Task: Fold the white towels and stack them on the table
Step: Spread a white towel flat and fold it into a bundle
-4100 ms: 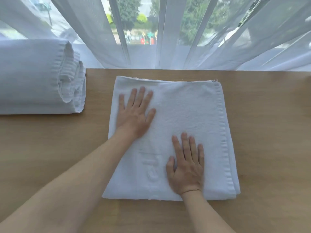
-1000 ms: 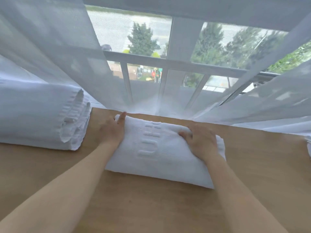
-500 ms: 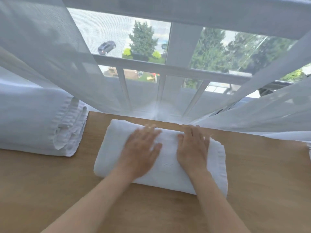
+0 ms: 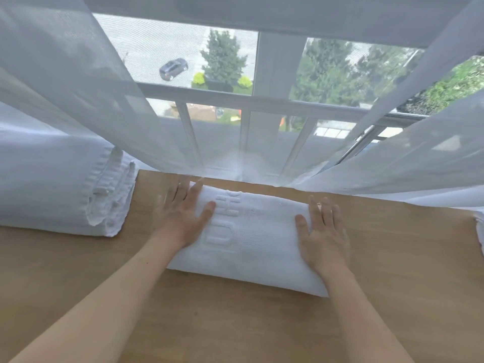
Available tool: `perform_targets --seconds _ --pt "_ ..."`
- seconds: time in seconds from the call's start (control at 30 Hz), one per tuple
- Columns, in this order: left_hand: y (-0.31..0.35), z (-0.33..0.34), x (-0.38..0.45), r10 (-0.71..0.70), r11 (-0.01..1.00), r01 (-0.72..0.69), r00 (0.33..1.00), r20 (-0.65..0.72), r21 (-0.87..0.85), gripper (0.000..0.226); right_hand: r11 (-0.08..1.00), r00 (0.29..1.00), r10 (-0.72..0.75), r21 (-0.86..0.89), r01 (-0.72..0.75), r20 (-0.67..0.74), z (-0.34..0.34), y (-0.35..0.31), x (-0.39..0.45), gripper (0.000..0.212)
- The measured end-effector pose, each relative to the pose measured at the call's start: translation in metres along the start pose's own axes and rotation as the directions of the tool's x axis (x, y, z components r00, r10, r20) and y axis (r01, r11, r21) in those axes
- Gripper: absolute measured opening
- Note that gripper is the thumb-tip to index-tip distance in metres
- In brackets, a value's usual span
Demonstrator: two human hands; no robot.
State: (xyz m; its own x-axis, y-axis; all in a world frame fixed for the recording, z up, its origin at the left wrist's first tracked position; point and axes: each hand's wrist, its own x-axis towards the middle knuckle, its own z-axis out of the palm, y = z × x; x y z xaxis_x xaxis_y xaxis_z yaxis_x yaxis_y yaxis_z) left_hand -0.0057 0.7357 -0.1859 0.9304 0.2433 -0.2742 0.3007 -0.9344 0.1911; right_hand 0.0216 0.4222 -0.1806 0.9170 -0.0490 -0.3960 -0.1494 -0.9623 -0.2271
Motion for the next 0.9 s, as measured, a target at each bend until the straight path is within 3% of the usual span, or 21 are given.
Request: perform_targets --seconds 0.17,0.27,0.33,0.4,0.5,0.6,0.7,0.8,0.9 --pt "-0.005 -0.006 -0.001 -0.294 0.910 0.302 0.953 0.070 -0.284 0.098 0.922 0.987 0.155 0.364 -0.135 -0.027 -0.002 0.011 -0.006 0.070" --pt "-0.008 -0.013 -0.005 -0.396 0.779 0.408 0.909 0.131 -0.476 0.121 0.810 0.963 0.267 0.535 -0.239 0.026 0.002 0.013 -0.010 0.088" --pt "-0.013 -0.017 -0.008 -0.466 0.653 0.507 0.855 0.230 -0.562 0.127 0.743 0.931 0.358 0.582 -0.331 0.073 0.003 0.013 -0.011 0.100" --pt "-0.019 -0.020 -0.012 -0.487 0.588 0.583 0.809 0.330 -0.560 0.122 0.717 0.897 0.426 0.561 -0.413 0.115 0.002 0.013 -0.011 0.106" --pt "-0.023 -0.022 -0.019 -0.441 0.481 0.617 0.785 0.436 -0.623 0.122 0.662 0.872 0.450 0.584 -0.470 0.191 -0.003 0.014 -0.018 0.114" --pt "-0.028 -0.027 -0.033 -0.329 0.322 0.612 0.788 0.521 -0.723 0.129 0.525 0.863 0.415 0.698 -0.486 0.289 -0.005 0.020 -0.033 0.113" --pt "-0.038 -0.036 -0.051 -0.220 0.276 0.553 0.832 0.509 -0.786 0.116 0.411 0.862 0.340 0.765 -0.495 0.376 -0.004 0.020 -0.055 0.098" --pt "-0.053 -0.046 -0.069 -0.124 0.260 0.472 0.881 0.456 -0.842 0.094 0.370 0.888 0.278 0.812 -0.450 0.365 -0.002 0.010 -0.079 0.083" --pt "-0.076 -0.063 -0.088 -0.051 0.220 0.397 0.917 0.396 -0.891 0.072 0.364 0.929 0.196 0.856 -0.366 0.313 -0.007 -0.017 -0.110 0.044"
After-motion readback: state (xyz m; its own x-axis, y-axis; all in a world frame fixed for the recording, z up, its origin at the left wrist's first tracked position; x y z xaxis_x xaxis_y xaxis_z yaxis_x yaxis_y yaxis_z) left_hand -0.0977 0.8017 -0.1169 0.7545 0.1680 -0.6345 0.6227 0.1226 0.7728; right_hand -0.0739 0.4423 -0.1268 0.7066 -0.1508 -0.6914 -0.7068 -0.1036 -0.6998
